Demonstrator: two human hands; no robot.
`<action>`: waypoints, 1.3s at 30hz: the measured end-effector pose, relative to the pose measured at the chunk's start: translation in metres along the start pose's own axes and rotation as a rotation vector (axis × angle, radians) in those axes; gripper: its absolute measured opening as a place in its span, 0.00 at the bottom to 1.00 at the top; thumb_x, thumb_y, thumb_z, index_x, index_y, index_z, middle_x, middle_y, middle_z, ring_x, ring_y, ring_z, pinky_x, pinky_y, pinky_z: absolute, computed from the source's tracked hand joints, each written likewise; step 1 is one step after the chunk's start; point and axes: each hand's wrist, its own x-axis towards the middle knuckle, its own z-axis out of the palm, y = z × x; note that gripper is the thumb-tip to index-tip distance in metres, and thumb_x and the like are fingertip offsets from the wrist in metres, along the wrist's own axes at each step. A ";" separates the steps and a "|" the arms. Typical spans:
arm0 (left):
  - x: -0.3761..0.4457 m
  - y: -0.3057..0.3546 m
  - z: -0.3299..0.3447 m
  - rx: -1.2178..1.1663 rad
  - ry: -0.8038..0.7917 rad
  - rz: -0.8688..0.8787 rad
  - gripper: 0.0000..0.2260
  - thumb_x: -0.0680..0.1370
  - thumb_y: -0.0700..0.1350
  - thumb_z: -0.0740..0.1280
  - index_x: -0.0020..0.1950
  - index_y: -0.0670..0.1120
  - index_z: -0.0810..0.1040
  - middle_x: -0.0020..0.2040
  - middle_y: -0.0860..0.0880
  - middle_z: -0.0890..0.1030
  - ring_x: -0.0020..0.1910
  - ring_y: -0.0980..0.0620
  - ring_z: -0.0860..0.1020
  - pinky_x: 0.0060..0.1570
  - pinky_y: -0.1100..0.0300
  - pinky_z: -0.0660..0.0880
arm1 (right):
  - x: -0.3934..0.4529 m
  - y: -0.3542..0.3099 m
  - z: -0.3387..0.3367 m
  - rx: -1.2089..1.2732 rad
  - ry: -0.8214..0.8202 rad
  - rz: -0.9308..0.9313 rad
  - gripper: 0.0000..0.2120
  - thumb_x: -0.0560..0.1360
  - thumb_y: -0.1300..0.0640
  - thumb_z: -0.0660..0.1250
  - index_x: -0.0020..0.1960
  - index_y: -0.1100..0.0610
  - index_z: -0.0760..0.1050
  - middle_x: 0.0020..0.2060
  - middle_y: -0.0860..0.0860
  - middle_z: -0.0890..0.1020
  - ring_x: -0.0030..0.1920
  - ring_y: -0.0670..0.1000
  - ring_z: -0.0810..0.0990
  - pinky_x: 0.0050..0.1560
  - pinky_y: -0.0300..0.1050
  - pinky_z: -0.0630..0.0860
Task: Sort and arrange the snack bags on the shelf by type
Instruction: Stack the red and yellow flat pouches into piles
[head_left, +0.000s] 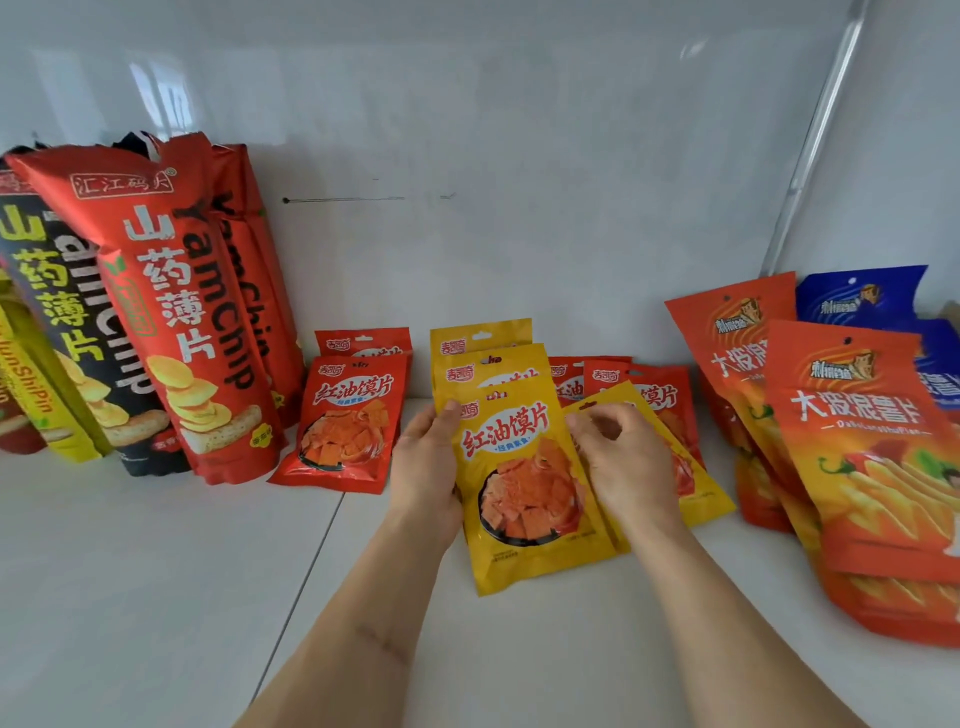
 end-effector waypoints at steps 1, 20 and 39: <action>0.003 0.000 -0.002 0.003 0.027 0.016 0.05 0.81 0.43 0.67 0.55 0.48 0.82 0.49 0.45 0.87 0.49 0.42 0.86 0.55 0.42 0.81 | 0.002 0.006 -0.007 -0.121 0.054 0.009 0.18 0.76 0.43 0.68 0.61 0.53 0.77 0.54 0.49 0.80 0.56 0.52 0.77 0.49 0.40 0.71; 0.021 0.005 -0.018 0.011 0.176 0.043 0.10 0.81 0.47 0.69 0.62 0.52 0.79 0.52 0.48 0.86 0.48 0.46 0.86 0.53 0.43 0.82 | 0.008 0.037 -0.055 0.291 0.208 0.061 0.03 0.75 0.51 0.72 0.46 0.49 0.80 0.41 0.43 0.83 0.47 0.52 0.83 0.48 0.47 0.78; 0.007 0.006 -0.003 -0.014 0.066 0.033 0.01 0.80 0.47 0.69 0.51 0.53 0.80 0.43 0.49 0.88 0.43 0.46 0.87 0.49 0.44 0.83 | -0.019 0.017 0.009 0.067 -0.260 0.008 0.14 0.71 0.43 0.74 0.52 0.50 0.79 0.43 0.40 0.81 0.44 0.41 0.80 0.41 0.35 0.73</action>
